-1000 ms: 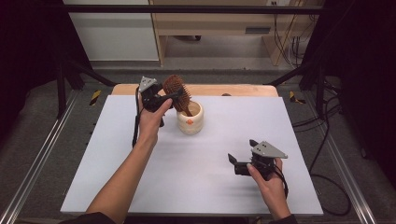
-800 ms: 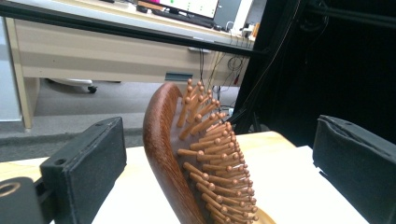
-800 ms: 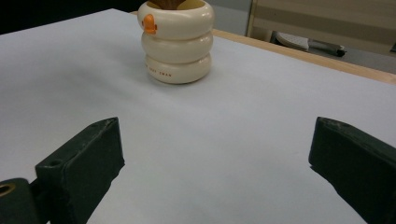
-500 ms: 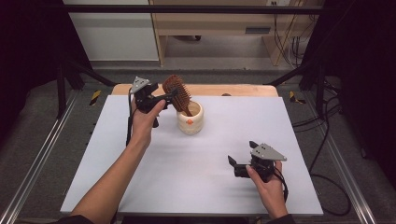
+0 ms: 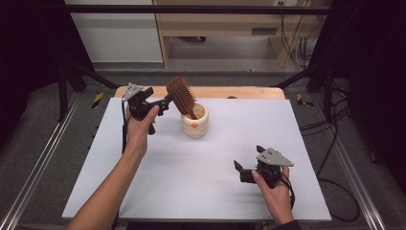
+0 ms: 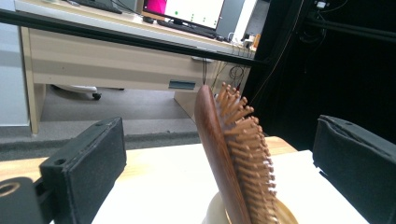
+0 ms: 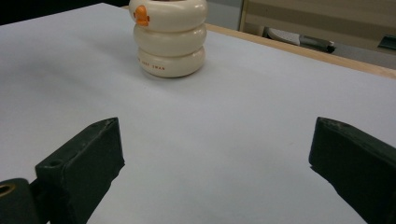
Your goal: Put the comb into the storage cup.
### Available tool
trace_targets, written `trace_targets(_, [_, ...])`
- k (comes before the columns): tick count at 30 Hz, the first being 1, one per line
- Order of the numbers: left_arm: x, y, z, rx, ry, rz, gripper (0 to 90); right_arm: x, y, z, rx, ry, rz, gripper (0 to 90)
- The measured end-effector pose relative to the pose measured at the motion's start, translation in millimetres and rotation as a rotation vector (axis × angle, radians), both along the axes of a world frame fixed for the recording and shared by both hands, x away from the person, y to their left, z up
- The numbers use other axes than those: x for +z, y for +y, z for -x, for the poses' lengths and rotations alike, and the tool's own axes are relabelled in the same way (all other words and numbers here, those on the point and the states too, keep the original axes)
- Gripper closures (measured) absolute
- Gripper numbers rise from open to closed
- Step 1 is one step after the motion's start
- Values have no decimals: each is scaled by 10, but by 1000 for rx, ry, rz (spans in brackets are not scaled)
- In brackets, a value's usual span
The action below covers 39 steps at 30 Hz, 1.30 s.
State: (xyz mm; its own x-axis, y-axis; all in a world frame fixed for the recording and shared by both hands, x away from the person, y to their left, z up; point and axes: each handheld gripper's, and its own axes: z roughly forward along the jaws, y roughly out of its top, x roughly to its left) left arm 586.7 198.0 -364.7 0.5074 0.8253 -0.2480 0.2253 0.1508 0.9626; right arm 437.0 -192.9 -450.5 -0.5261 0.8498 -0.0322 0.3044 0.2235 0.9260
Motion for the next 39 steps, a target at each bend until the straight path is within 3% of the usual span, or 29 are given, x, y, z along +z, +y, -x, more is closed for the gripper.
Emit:
trace_targets(3, [-2,29,62,-5,-6,-17,24,-7,12,-5,-3,2,4,36])
trace_targets(12, [73,176,153,6,-14,-18,26,-20,7,-18,-13,9,-4,34])
trace_targets(17, [119,207,201,-2,-25,-59,25,-19,12,-4,-12,-1,-3,35])
trace_targets(21, [151,240,240,-4,-29,-45,25,-21,7,4,-13,-6,-5,35])
trace_targets(27, [213,271,335,-16,-52,-99,25,-19,14,-4,-11,-8,-13,40])
trace_targets(39, [347,404,467,-3,-59,-131,19,-1,-18,16,0,-25,-41,50])
